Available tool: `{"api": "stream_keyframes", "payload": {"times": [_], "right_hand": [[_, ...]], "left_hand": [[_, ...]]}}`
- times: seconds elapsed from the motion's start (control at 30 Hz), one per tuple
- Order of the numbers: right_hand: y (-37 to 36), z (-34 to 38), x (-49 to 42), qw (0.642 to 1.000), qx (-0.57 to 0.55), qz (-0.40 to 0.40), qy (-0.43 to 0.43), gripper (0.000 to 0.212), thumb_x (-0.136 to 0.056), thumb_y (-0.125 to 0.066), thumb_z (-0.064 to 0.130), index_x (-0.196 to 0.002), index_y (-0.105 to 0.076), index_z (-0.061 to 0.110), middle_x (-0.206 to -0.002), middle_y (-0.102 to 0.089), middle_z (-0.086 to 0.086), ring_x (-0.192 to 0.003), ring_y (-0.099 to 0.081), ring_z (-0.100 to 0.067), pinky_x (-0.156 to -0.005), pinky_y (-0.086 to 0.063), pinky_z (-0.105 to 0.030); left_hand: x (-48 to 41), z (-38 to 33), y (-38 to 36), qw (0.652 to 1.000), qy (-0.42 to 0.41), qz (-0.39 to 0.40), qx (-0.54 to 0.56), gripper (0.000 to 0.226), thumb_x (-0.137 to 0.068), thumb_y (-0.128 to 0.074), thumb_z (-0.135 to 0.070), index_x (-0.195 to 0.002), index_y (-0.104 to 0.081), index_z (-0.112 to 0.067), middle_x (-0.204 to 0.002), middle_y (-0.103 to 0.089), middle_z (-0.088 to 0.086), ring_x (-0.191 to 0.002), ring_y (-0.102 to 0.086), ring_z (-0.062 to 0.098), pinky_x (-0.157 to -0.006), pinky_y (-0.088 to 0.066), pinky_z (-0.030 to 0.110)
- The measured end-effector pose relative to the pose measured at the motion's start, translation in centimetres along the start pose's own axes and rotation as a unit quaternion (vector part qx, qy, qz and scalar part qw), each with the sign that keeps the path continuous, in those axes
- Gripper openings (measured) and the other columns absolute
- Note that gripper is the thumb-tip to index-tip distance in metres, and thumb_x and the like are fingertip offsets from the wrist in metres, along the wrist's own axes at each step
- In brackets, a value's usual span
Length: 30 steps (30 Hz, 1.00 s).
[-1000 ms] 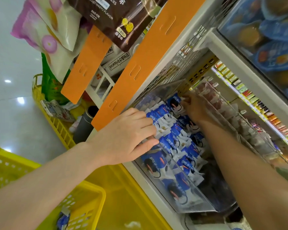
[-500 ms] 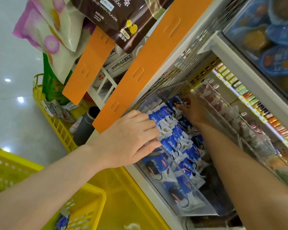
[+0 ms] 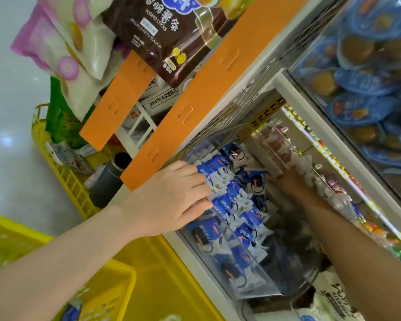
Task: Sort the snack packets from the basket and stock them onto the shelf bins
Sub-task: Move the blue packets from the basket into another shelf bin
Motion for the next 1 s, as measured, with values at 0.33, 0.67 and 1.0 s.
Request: {"api": "stream_keyframes", "payload": {"times": [0.33, 0.67, 1.0], "right_hand": [[-2.2, 2.5, -0.4, 0.995, -0.060, 0.009, 0.079, 0.037, -0.085, -0.067, 0.021, -0.111, -0.054, -0.002, -0.090, -0.052, -0.013, -0.084, -0.050, -0.026, -0.084, -0.044, -0.046], [-1.3, 3.0, 0.4, 0.986, -0.008, -0.024, 0.166, 0.045, -0.087, -0.064, 0.018, -0.129, -0.050, 0.009, -0.130, -0.053, -0.012, -0.114, -0.051, -0.028, -0.099, -0.042, -0.044], [0.4, 4.1, 3.8, 0.987, 0.053, -0.099, 0.114, 0.053, -0.095, -0.051, 0.030, -0.141, -0.031, 0.014, -0.126, -0.056, -0.012, -0.099, -0.060, -0.028, -0.077, -0.048, -0.034]], "left_hand": [[-0.1, -0.3, 0.2, 1.000, -0.005, 0.000, -0.005, 0.035, -0.096, -0.032, -0.039, -0.085, -0.062, -0.024, -0.080, -0.058, -0.010, -0.079, -0.053, 0.010, -0.083, -0.042, 0.028], [-0.1, -0.3, 0.8, 0.999, 0.004, 0.050, 0.010, 0.038, -0.095, -0.029, -0.039, -0.089, -0.063, -0.023, -0.084, -0.061, -0.008, -0.082, -0.055, 0.011, -0.083, -0.043, 0.028], [0.5, -1.6, 1.2, 0.989, 0.105, 0.095, -0.036, 0.045, -0.094, -0.021, -0.043, -0.122, -0.054, -0.028, -0.123, -0.053, -0.008, -0.123, -0.042, 0.011, -0.116, -0.005, 0.025]]}}
Point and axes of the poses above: each hand's wrist, its own x-axis away from the middle knuckle, its own y-axis out of the back of the hand, z = x × y, the point moved 3 cm from there along -x, towards the middle knuckle
